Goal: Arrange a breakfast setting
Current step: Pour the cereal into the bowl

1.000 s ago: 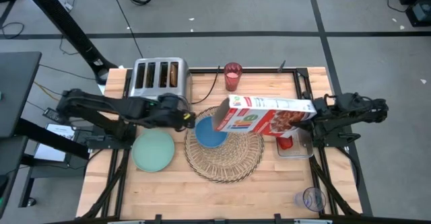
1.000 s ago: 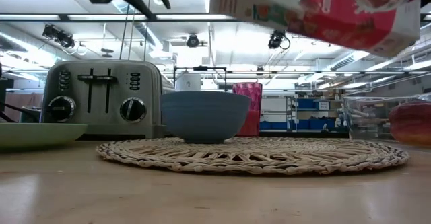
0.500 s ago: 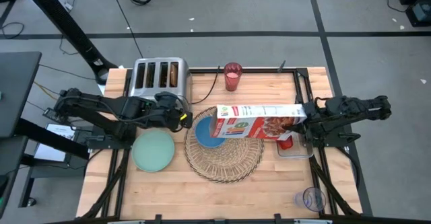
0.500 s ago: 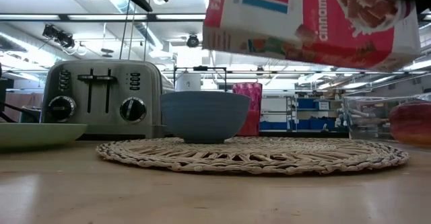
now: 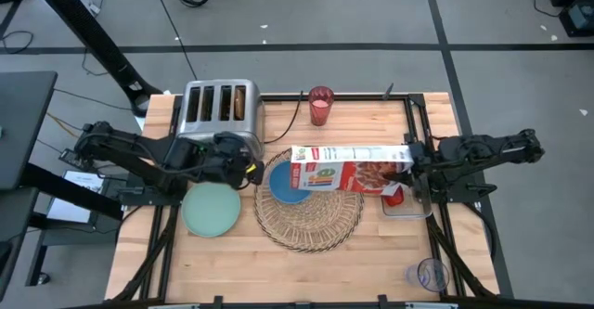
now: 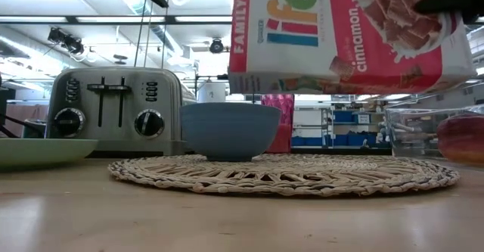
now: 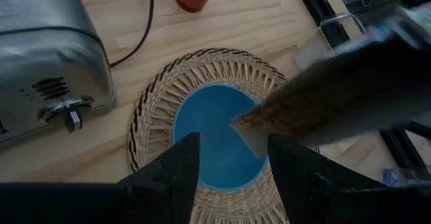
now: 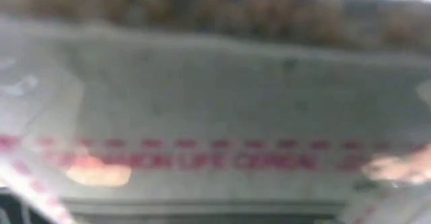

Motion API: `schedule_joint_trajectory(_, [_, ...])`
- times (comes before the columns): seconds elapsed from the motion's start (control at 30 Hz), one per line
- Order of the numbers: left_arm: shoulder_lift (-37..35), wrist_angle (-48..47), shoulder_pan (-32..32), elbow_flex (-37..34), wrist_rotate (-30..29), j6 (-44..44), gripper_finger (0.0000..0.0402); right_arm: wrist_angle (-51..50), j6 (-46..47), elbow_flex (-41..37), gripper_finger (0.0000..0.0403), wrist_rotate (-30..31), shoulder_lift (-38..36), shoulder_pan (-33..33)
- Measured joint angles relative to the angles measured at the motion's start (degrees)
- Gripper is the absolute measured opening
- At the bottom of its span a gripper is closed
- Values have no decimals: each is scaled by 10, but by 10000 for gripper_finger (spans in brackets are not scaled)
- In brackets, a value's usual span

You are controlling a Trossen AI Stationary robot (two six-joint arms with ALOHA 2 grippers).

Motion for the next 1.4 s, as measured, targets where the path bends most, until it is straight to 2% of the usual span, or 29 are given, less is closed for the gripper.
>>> schedule_joint_trajectory(0.33, [0, -1, -6, 0, -1, -6, 180, -3, 34, 0, 243, 6, 4, -2])
schedule_joint_trajectory(0.57, [0, 20, -6, 0, -5, 32, 180, -13, 57, 3, 241, 6, 4, -2])
schedule_joint_trajectory(0.83, [0, 20, -6, 0, -6, 47, 180, -68, 51, 49, 241, 6, 45, -5])
schedule_joint_trajectory(1.4, [0, 19, -25, 0, -26, 56, 180, -100, 22, 122, 240, -6, 115, -5])
